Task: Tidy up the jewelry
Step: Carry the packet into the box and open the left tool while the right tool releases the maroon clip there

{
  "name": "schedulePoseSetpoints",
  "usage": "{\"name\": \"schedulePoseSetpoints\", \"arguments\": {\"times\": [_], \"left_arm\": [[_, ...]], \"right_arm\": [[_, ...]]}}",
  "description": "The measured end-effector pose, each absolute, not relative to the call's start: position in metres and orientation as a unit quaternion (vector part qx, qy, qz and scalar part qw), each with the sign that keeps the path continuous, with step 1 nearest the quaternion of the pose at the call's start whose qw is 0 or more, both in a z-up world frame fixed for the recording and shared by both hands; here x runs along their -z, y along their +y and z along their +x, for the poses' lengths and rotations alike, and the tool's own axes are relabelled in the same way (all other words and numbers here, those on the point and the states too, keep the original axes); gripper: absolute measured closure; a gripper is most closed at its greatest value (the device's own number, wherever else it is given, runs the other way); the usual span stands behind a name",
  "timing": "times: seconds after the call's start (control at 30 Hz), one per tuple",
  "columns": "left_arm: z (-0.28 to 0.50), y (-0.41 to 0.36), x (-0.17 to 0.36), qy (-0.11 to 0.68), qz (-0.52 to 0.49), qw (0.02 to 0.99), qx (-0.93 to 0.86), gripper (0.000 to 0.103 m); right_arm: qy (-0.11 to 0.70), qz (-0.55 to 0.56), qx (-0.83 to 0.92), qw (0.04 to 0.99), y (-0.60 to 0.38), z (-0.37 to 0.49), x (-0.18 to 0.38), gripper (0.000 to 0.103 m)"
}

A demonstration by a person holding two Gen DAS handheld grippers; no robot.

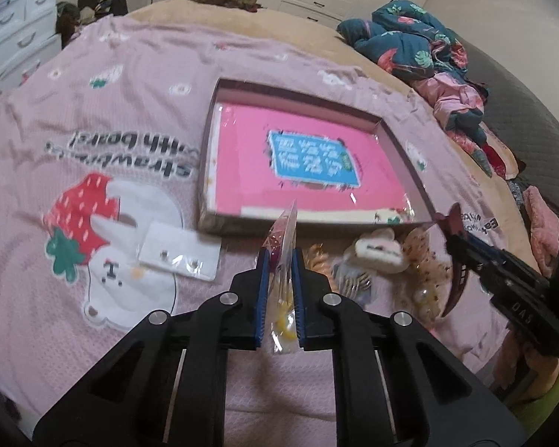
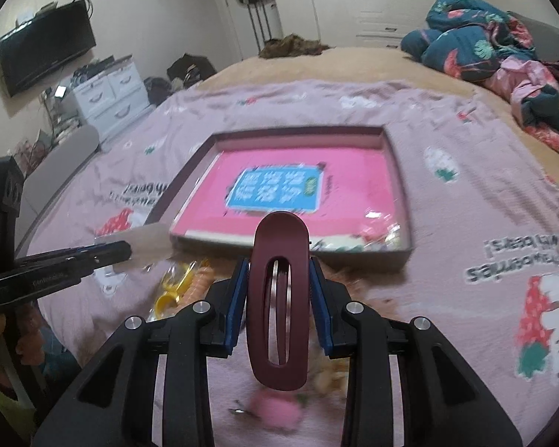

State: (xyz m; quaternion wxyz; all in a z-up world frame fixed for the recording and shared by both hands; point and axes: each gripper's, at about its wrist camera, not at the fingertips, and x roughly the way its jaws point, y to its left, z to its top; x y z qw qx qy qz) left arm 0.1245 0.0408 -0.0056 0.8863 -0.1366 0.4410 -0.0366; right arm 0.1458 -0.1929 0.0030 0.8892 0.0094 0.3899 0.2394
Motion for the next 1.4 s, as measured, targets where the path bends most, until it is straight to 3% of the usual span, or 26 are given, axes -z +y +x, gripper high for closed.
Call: {"name": "schedulePoseSetpoints", "arguments": {"times": [0.6, 1.3, 1.4], "left_arm": [[0.196, 0.036, -0.032, 0.409, -0.117, 0.905, 0.028, 0.100], [0.254, 0.040, 0.004, 0.415, -0.076, 0.906, -0.015, 0.100], [0.251, 0.046, 0.006, 0.421, -0.083, 0.903, -0.016, 0.094]], "right_arm": [[0.352, 0.026, -0.204, 0.913, -0.235, 0.215, -0.036, 0.072], [0.430, 0.011, -0.191, 0.882, -0.202, 0.291, 0.034, 0.072], [0.435, 0.001, -0.182, 0.882, -0.198, 0.293, 0.041, 0.072]]}}
